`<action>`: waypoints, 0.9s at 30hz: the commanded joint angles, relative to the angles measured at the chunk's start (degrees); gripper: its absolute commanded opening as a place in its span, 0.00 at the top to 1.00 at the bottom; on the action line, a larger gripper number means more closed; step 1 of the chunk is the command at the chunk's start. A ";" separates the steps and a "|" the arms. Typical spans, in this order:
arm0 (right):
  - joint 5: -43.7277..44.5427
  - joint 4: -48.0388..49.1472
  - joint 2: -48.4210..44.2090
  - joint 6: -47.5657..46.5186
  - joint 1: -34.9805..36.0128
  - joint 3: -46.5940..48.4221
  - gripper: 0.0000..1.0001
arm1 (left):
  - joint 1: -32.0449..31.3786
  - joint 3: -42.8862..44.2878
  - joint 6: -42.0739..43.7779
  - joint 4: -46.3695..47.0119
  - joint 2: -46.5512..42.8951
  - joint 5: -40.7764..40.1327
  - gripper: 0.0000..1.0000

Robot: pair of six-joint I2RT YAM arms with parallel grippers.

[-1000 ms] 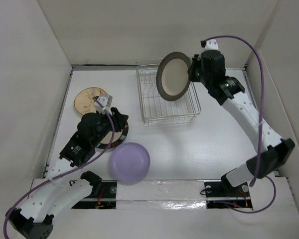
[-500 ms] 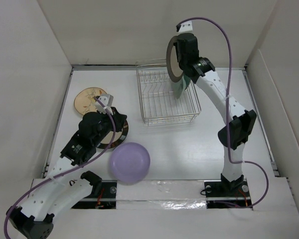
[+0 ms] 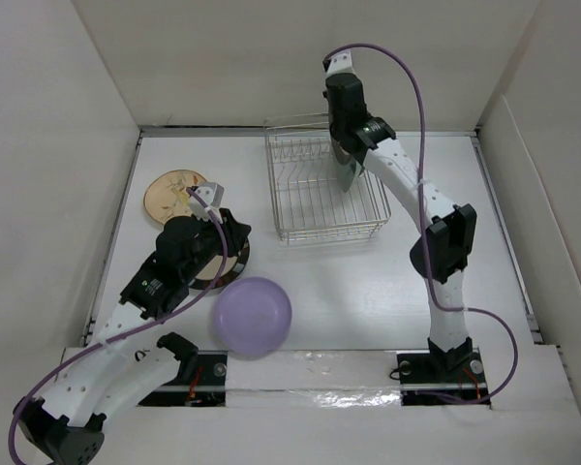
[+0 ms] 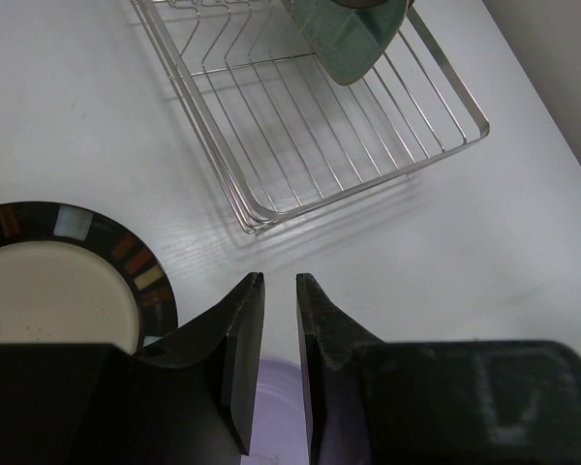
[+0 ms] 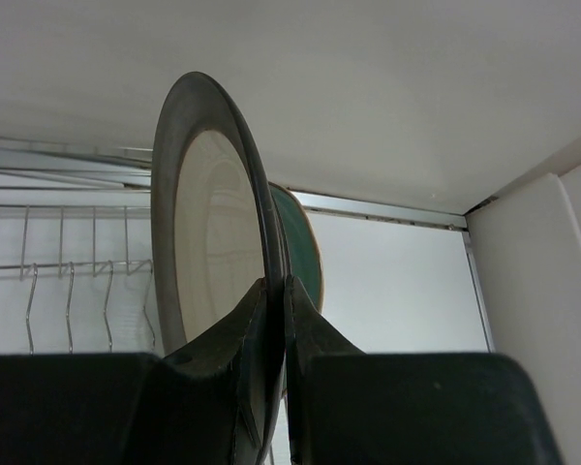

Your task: Load the plates into the dish rack

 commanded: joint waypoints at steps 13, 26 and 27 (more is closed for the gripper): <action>6.12 11.87 2.43 -5.73 3.23 1.68 1.00 | 0.26 1.19 0.36 2.44 -0.03 0.78 0.82; 0.06 6.16 6.21 8.31 2.17 -0.78 1.00 | 0.26 1.10 0.27 2.44 -0.56 0.87 0.82; -0.56 5.80 6.30 9.20 2.17 -1.05 1.00 | 0.26 1.10 0.27 2.44 -0.56 0.79 0.82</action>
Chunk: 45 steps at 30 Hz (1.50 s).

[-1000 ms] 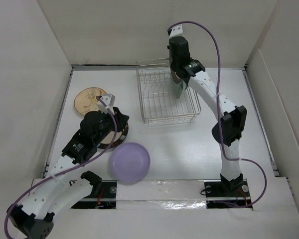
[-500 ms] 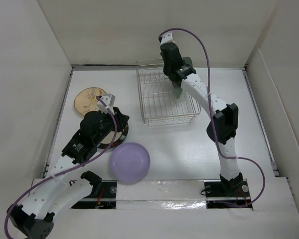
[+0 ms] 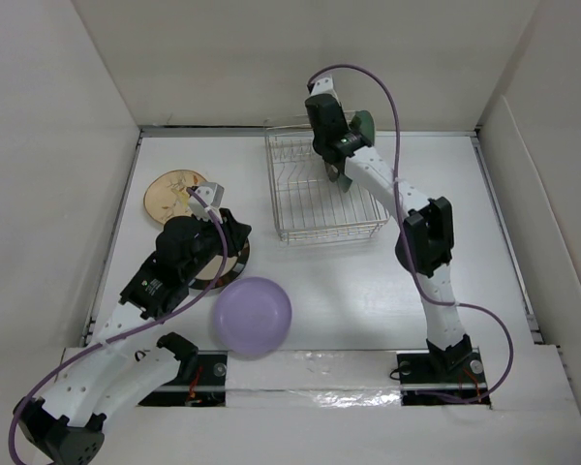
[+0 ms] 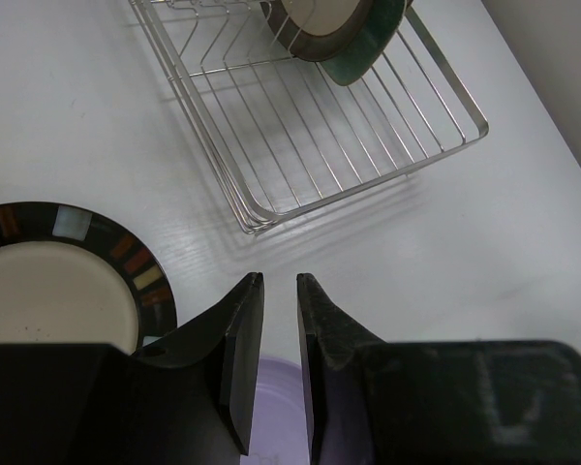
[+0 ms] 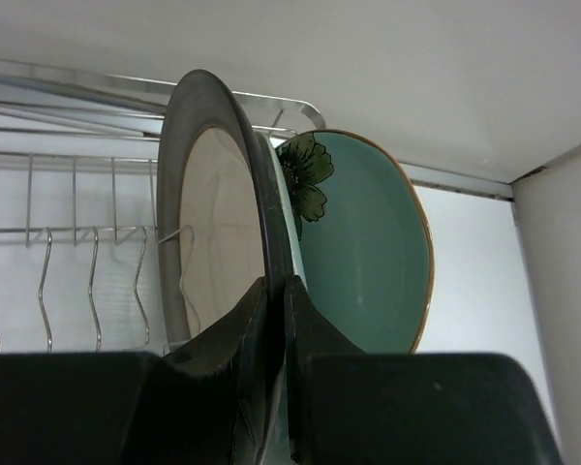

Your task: Load the plates into the dish rack

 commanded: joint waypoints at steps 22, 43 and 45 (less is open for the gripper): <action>-13.08 12.77 -38.16 21.83 6.59 -31.31 0.89 | 0.78 1.01 0.27 2.44 -0.03 -0.18 0.80; -20.74 20.25 -45.07 56.12 39.58 -81.72 0.50 | 0.79 1.54 0.36 1.65 3.48 -4.22 0.83; -21.36 20.71 -41.13 56.73 39.58 -81.11 0.51 | 0.79 1.63 0.36 1.38 3.66 -4.14 0.83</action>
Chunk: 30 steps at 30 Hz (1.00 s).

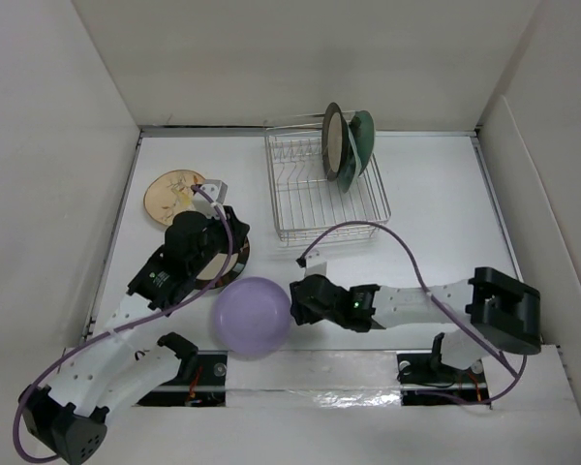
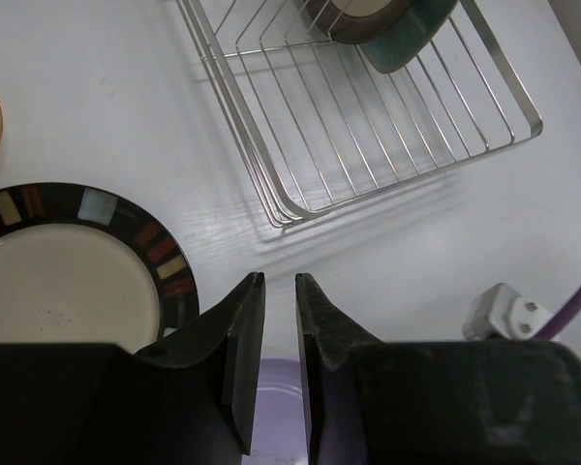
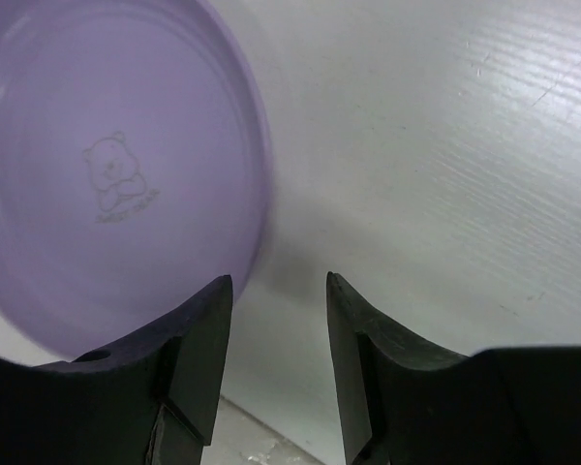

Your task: Load the plates into the dish rack

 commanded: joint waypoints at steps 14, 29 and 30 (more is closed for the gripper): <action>-1.68 6.86 12.36 1.53 -3.10 6.83 0.78 | 0.42 1.45 0.31 2.13 -1.42 0.92 0.82; 15.52 -24.76 -14.44 -7.15 -4.94 17.79 1.00 | 0.42 1.71 -0.04 2.31 -5.63 -2.23 0.82; 20.15 -25.30 -14.18 -11.52 -6.34 20.17 1.00 | 0.42 1.54 -0.21 2.39 -6.94 -2.76 0.83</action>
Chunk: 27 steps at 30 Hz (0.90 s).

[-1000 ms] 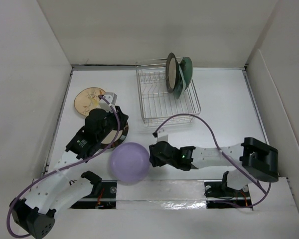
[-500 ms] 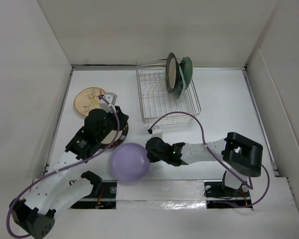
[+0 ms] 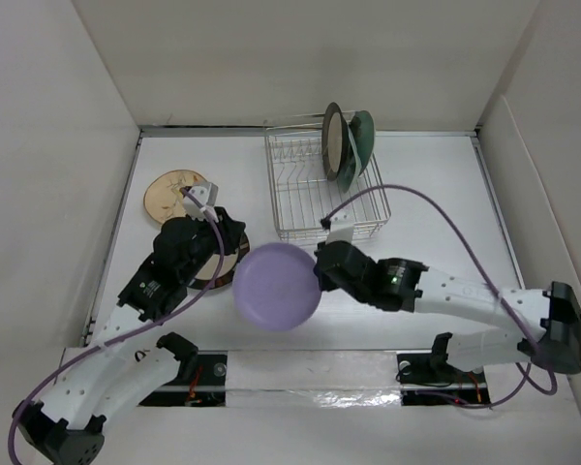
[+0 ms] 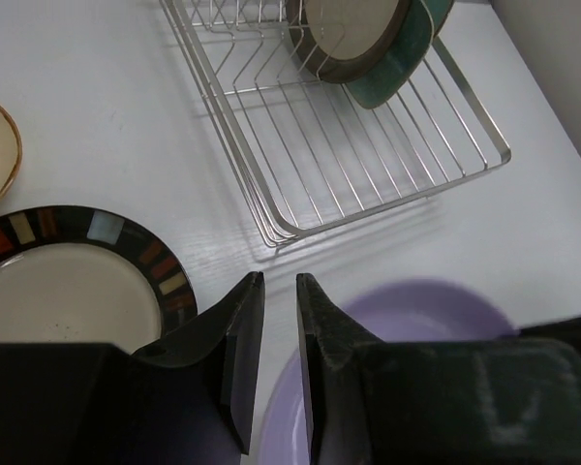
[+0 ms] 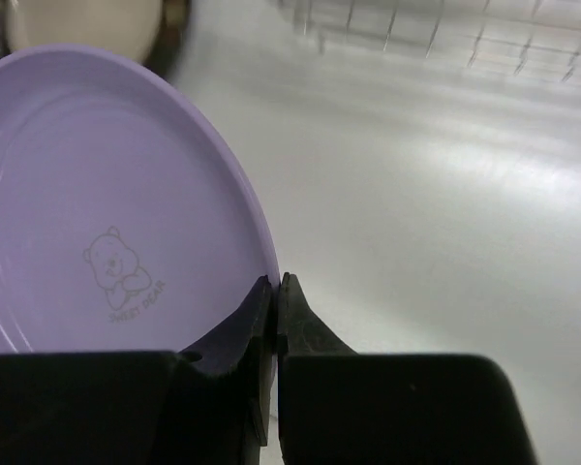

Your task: Load the plates into the dish rack

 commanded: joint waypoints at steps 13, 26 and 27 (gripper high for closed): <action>35.52 -6.73 33.61 -51.21 -22.85 68.78 1.00 | 0.42 0.84 -0.37 2.55 -5.44 1.71 0.83; 47.05 50.67 57.17 -114.61 -26.80 78.47 1.00 | -0.10 0.92 -0.45 2.55 -6.05 2.15 0.83; 46.79 50.06 57.97 -113.75 -26.81 79.18 1.00 | -0.11 0.92 -0.45 2.63 -5.88 2.15 0.83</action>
